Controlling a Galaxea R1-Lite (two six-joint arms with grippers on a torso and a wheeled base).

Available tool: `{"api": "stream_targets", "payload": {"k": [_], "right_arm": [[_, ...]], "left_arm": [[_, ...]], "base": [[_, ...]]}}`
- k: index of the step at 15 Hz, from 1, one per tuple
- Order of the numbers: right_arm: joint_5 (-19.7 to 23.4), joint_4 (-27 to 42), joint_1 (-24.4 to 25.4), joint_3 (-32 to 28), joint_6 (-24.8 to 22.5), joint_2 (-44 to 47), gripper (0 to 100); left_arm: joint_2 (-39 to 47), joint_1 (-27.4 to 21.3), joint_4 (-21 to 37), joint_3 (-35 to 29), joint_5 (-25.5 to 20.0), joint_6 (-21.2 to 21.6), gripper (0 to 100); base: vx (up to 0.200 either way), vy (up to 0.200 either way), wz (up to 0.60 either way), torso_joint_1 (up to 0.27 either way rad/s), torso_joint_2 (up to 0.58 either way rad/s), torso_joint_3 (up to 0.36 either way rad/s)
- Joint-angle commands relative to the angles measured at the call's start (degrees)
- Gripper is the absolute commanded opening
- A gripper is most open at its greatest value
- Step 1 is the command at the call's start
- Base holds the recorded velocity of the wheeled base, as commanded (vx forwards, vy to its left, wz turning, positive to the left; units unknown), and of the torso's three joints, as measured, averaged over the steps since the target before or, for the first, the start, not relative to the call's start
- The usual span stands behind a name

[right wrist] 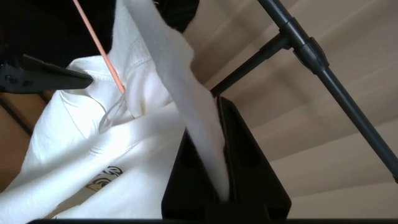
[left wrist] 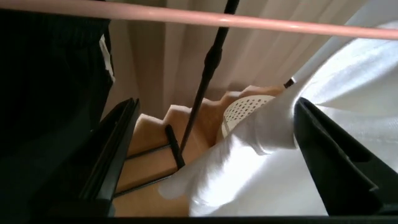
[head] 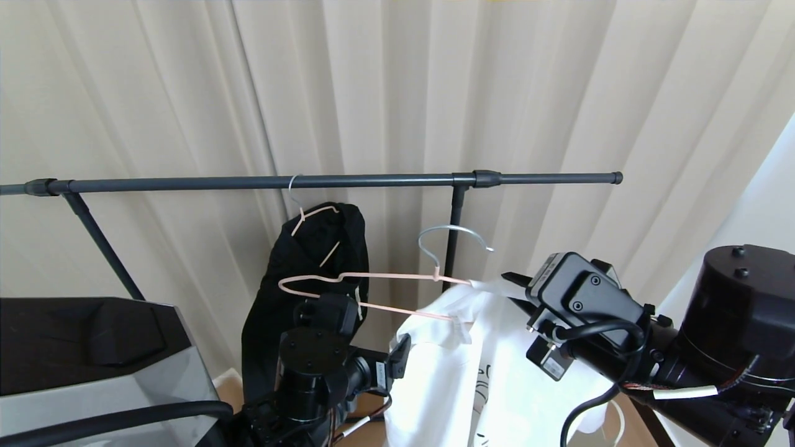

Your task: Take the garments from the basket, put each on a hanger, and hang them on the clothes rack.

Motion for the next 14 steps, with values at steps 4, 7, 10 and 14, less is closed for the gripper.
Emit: {"api": "stream_targets", "payload": {"k": [4, 7, 10, 14], "right_arm": [[-0.1, 0.4, -0.3, 0.0, 0.0, -1.3, 0], [0.4, 0.4, -2.4, -0.1, 0.0, -1.1, 0], [0.8, 0.3, -4.4, -0.3, 0.2, -0.7, 0], [7.7, 0.5, -9.6, -0.4, 0.5, 0.5, 0]], "left_arm": [[0.7, 0.7, -3.2, 0.9, 0.3, 1.5, 0], [-1.3, 1.3, -8.6, 3.6, 0.3, 5.4, 0], [-1.5, 2.6, -11.9, 4.4, 0.3, 8.0, 0], [-2.8, 4.6, -12.3, 4.1, 0.4, 8.8, 0]], "base": [[0.0, 0.0, 0.0, 0.0, 0.0, 0.0], [0.0, 0.0, 0.0, 0.0, 0.0, 0.0], [0.0, 0.0, 0.0, 0.0, 0.0, 0.0], [0.0, 0.0, 0.0, 0.0, 0.0, 0.0]]}}
